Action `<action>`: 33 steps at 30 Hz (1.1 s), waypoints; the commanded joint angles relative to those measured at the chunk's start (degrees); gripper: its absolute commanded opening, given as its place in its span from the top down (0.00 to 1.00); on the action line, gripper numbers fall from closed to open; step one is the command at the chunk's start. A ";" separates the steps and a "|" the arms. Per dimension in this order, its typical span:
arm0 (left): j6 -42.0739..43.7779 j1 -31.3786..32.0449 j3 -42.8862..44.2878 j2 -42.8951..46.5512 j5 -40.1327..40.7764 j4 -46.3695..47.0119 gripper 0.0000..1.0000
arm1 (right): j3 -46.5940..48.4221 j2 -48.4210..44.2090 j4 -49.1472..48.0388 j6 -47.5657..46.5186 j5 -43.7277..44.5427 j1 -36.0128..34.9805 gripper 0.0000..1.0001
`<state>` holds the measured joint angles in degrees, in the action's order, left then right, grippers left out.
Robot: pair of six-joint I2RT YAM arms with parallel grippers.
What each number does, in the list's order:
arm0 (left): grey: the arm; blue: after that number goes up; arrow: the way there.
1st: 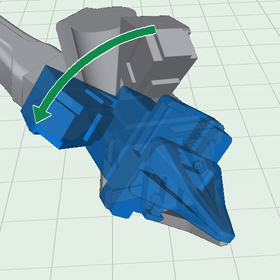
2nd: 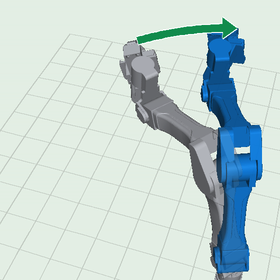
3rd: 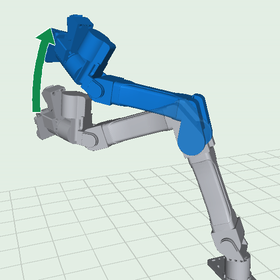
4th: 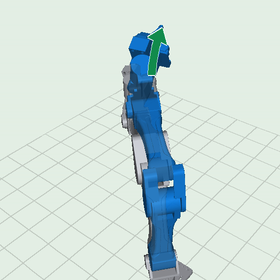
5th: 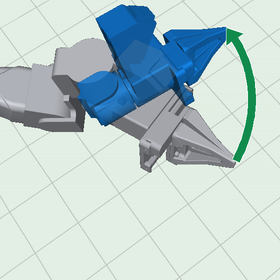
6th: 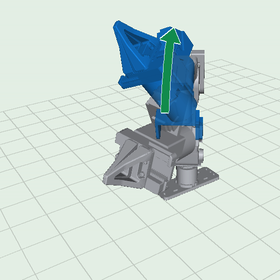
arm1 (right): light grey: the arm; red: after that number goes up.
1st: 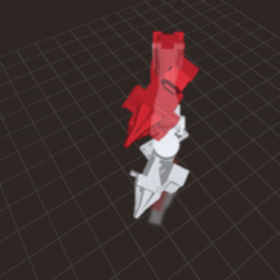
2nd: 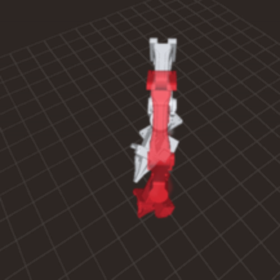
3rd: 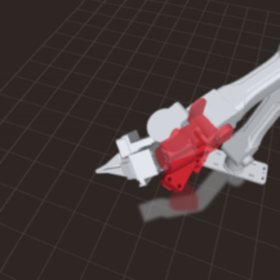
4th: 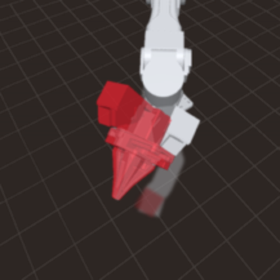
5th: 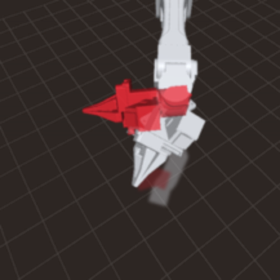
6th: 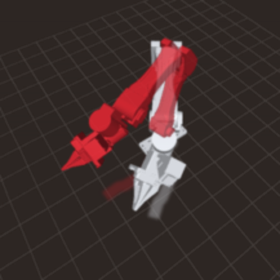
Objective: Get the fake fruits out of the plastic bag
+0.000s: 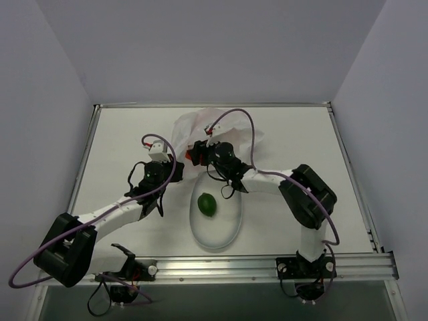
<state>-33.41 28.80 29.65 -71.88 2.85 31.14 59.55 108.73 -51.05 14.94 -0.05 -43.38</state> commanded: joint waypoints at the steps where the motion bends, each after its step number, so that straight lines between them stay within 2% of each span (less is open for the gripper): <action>1: 1.06 -0.41 0.94 1.92 0.75 0.59 0.98 | -4.34 -7.72 -3.27 -0.26 4.79 -2.85 0.64; 9: 0.98 -0.49 1.02 2.18 0.40 0.59 0.98 | -23.12 -24.24 4.53 -0.09 16.22 -11.46 0.64; 15: 0.89 -0.50 1.02 2.09 0.05 0.86 0.98 | -34.66 -44.88 12.63 6.23 24.03 -12.70 0.64; 17: 0.89 -0.50 1.11 2.18 0.05 0.77 0.98 | -38.01 -47.11 12.12 8.17 24.84 -12.79 0.64; 21: 1.15 -0.58 0.94 2.53 0.40 0.59 0.98 | -38.81 -45.54 10.97 10.81 27.03 -13.22 0.64; 24: 1.15 -0.50 0.85 2.36 0.40 0.68 0.98 | -36.97 -38.62 8.86 11.95 28.79 -13.31 0.64; 29: 1.15 -0.58 1.02 2.09 0.05 0.77 0.98 | -33.54 -32.45 5.17 11.69 29.32 -13.40 0.63; 31: 1.06 -0.58 0.94 2.27 -0.04 0.86 0.98 | -31.87 -31.03 5.17 11.34 29.06 -13.67 0.57; 32: 0.98 -0.58 0.85 2.35 -0.13 0.86 0.98 | -31.43 -30.77 5.52 10.99 27.75 -13.67 0.43; 33: 0.89 -0.58 0.76 2.70 -0.13 0.86 0.98 | -30.29 -30.77 5.95 10.47 26.96 -13.75 0.34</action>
<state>-33.01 28.53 29.63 -71.11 2.83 30.26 24.84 78.24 -40.93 25.58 26.11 -56.53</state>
